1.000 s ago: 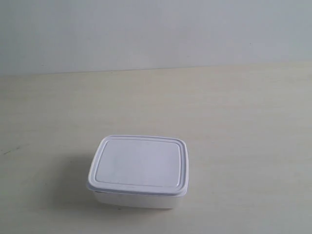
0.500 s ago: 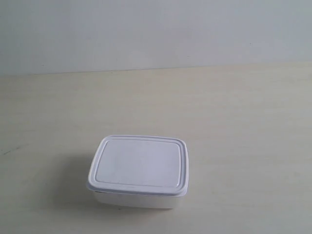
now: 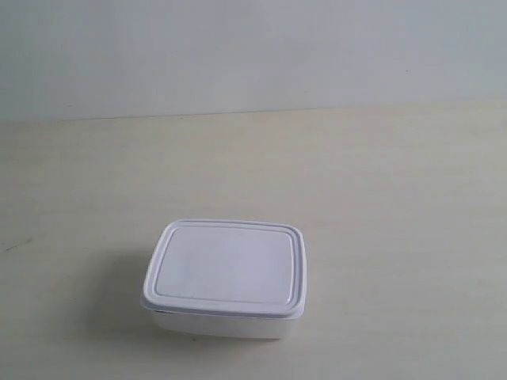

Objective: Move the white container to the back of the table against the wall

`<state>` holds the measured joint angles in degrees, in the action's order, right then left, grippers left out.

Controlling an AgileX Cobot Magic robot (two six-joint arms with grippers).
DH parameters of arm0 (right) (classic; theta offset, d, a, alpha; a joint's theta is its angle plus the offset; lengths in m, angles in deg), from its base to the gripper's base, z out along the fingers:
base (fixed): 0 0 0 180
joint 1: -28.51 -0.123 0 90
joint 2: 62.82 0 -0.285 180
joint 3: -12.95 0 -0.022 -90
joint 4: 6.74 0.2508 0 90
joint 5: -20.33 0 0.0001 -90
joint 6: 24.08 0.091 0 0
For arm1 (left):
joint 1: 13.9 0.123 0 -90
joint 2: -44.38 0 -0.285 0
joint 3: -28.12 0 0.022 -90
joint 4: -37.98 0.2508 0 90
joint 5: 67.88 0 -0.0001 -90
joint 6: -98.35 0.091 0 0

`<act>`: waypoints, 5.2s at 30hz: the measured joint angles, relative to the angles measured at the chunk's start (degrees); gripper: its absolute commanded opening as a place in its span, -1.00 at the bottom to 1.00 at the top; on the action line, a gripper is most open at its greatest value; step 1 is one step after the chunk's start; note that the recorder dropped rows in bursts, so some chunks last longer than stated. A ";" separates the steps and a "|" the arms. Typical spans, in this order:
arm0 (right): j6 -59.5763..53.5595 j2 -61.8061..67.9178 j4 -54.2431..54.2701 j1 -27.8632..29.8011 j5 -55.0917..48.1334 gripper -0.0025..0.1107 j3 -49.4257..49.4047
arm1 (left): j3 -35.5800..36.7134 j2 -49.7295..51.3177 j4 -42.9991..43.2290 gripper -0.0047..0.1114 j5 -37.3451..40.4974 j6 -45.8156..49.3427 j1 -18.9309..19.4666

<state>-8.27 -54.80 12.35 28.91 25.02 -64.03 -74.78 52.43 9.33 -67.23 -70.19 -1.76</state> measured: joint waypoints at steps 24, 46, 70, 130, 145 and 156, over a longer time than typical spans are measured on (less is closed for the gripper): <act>29.16 0.00 -14.28 0.00 17.82 -0.96 0.00 | 0.14 0.00 -3.78 -0.92 -19.73 -38.47 0.00; 81.75 23.67 -92.12 0.00 34.68 -0.96 19.78 | -18.78 16.29 90.64 -0.92 -35.50 -108.09 0.00; 88.42 48.84 -105.31 -10.46 44.81 -0.96 26.60 | -23.06 43.84 116.41 -0.92 -33.59 -124.15 -26.17; 102.10 87.11 -118.93 -41.84 7.80 -0.96 27.44 | -24.05 82.30 120.88 -0.92 5.37 -131.46 -56.73; 102.31 90.93 -118.93 -41.84 7.80 -0.96 32.04 | -25.37 82.30 121.00 -0.92 6.97 -130.08 -56.73; 102.31 92.58 -118.93 -41.84 4.76 -0.96 33.08 | -26.02 82.30 121.00 -0.92 8.87 -128.89 -56.73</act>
<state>94.05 37.78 -106.58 -12.93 29.78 -30.95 -100.80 134.73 130.33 -58.36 -199.08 -58.49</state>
